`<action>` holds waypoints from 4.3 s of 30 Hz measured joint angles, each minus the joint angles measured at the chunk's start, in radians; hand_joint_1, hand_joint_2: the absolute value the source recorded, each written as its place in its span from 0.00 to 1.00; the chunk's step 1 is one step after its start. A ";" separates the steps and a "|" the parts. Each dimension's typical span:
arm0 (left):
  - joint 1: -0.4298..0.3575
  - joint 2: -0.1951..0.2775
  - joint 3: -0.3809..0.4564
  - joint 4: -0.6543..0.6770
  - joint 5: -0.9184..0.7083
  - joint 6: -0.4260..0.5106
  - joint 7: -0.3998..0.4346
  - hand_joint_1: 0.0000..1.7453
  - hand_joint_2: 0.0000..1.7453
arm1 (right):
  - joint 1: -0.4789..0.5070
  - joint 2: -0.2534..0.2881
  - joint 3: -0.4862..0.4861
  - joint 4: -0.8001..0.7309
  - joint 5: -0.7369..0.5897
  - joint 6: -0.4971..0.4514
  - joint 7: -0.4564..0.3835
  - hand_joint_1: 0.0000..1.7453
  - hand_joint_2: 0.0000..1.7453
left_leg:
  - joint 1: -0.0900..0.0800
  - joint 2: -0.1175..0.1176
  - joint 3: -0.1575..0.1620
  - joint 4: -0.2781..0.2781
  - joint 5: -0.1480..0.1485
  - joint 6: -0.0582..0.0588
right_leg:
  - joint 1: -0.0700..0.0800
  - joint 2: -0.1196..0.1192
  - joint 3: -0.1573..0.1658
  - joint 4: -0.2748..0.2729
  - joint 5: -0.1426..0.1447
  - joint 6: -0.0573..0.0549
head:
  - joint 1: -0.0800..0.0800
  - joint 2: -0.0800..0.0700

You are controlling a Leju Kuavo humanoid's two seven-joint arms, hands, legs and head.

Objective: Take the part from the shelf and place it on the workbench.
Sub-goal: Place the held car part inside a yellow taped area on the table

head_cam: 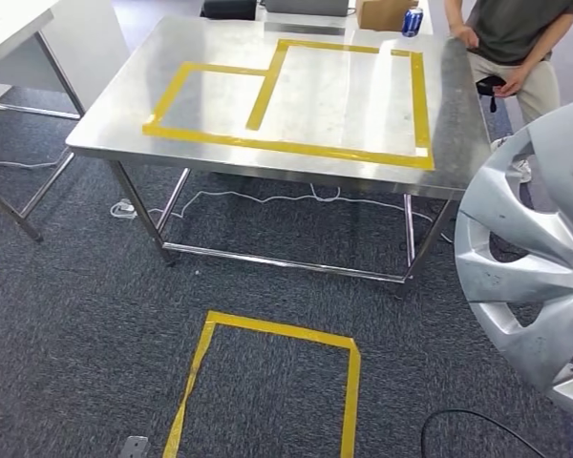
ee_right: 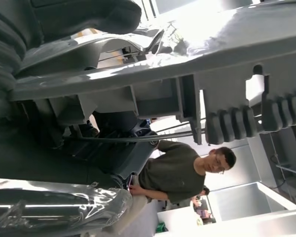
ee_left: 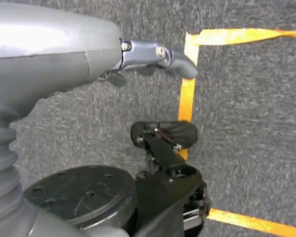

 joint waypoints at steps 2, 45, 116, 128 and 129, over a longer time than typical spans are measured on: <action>0.001 -0.002 0.000 0.000 0.000 0.000 -0.001 0.00 1.00 | 0.000 0.000 0.001 -0.002 -0.001 -0.002 -0.001 1.00 1.00 | 0.001 -0.001 0.016 -0.012 -0.008 0.013 | -0.002 -0.002 0.015 -0.004 0.002 0.013 | 0.001 0.000; -0.005 -0.006 0.003 0.000 0.019 -0.009 0.057 0.00 1.00 | 0.013 -0.025 0.030 -0.011 0.104 -0.086 -0.014 1.00 1.00 | -0.005 -0.003 -0.110 0.030 0.102 0.018 | 0.015 -0.024 0.100 -0.005 -0.073 -0.002 | 0.005 0.000; -0.042 0.050 -0.041 0.000 -0.115 -0.101 0.051 0.00 1.00 | -0.876 -0.424 1.098 0.958 1.639 -0.416 0.269 1.00 1.00 | -0.008 -0.014 -0.020 -0.010 0.043 0.013 | 0.010 -0.009 -0.056 -0.017 0.085 -0.001 | 0.009 0.000; -0.048 0.048 -0.055 0.000 -0.101 -0.270 -0.059 0.00 1.00 | -1.090 -0.196 1.426 1.208 1.650 -0.345 0.215 0.50 0.50 | -0.004 -0.017 -0.026 -0.012 0.049 0.010 | 0.014 -0.015 -0.064 -0.013 0.086 -0.005 | 0.009 0.000; -0.048 0.045 -0.057 0.000 -0.106 -0.277 -0.064 0.00 1.00 | -1.098 -0.185 1.442 1.216 1.645 -0.344 0.214 0.25 0.25 | -0.004 -0.018 -0.026 -0.012 0.049 0.010 | 0.014 -0.015 -0.064 -0.013 0.086 -0.005 | 0.009 0.000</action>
